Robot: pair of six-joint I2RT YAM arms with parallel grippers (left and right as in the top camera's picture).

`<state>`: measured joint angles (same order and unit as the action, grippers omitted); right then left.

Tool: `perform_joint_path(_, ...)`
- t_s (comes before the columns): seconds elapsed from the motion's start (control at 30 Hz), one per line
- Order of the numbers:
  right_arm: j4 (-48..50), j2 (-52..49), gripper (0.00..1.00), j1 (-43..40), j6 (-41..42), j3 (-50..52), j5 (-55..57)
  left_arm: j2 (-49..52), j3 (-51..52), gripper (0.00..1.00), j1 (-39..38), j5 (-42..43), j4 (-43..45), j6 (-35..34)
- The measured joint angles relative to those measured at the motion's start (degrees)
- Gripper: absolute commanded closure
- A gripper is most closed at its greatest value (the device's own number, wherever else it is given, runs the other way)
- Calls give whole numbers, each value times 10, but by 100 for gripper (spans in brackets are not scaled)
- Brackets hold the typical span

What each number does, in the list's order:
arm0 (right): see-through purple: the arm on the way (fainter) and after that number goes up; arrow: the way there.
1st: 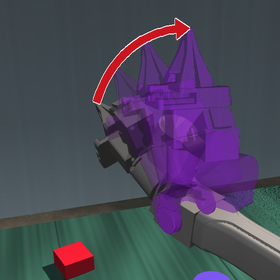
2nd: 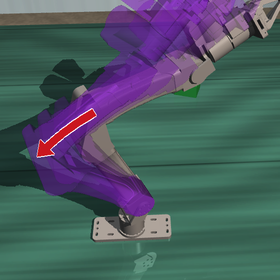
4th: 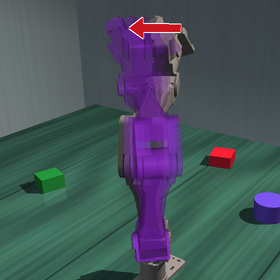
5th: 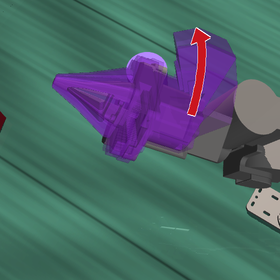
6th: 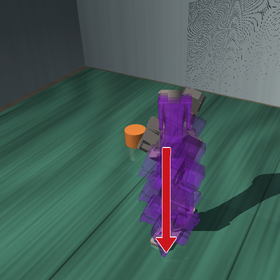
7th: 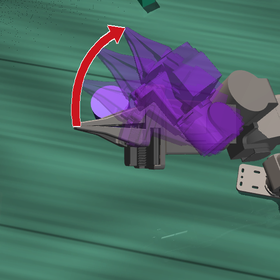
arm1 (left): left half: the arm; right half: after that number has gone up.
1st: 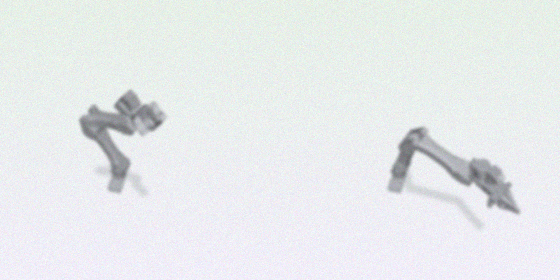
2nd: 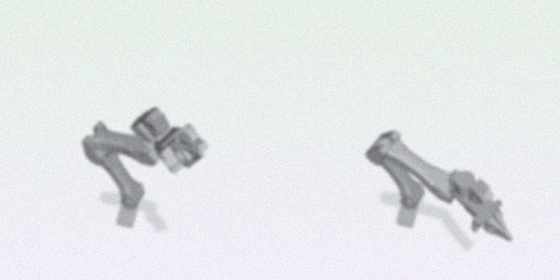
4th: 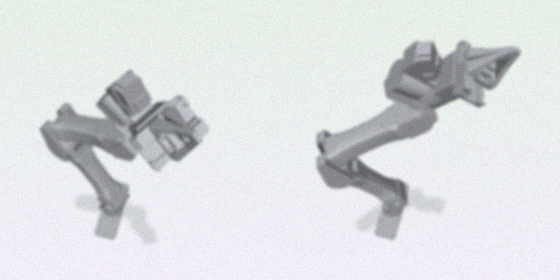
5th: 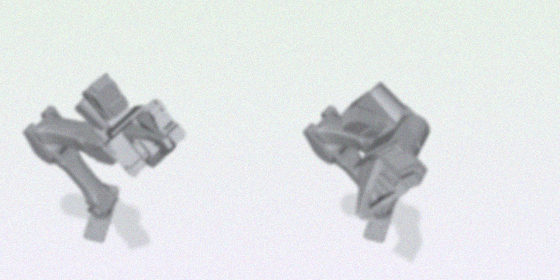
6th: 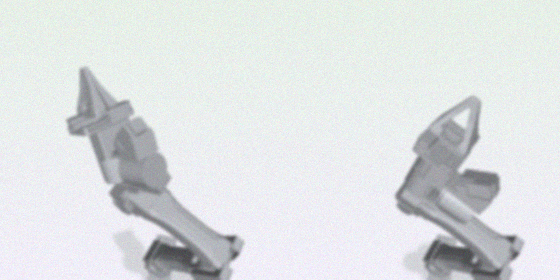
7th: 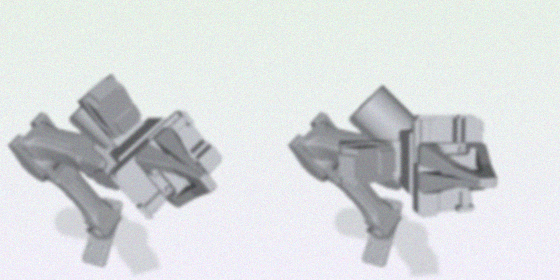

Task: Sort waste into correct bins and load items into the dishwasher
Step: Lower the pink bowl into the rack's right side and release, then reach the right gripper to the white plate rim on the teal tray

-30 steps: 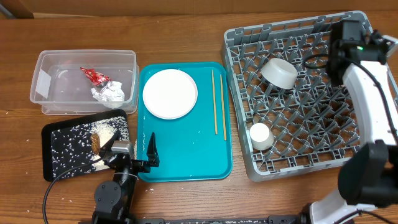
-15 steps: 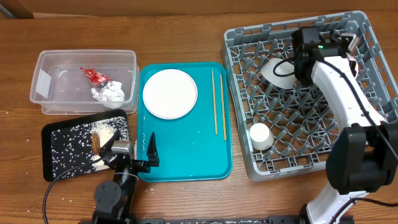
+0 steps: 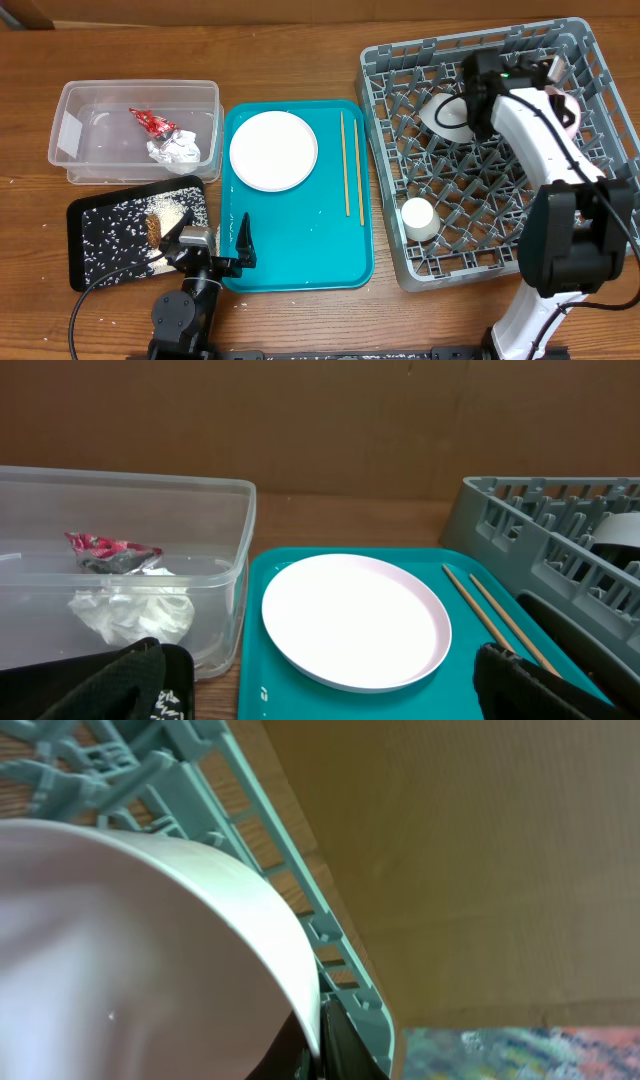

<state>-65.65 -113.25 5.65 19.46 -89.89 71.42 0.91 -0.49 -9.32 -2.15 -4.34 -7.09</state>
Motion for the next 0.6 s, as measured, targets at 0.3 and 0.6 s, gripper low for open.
perform_joint_path(0.3, -19, -10, 69, 71, -3, 0, -10, 0, 0, 0, 0, 0, 0, 0)
perform_joint_path(0.6, -58, -9, 63, 141, 26, 0, -45, 0, 0, 0, 0, 0, 0, 0)
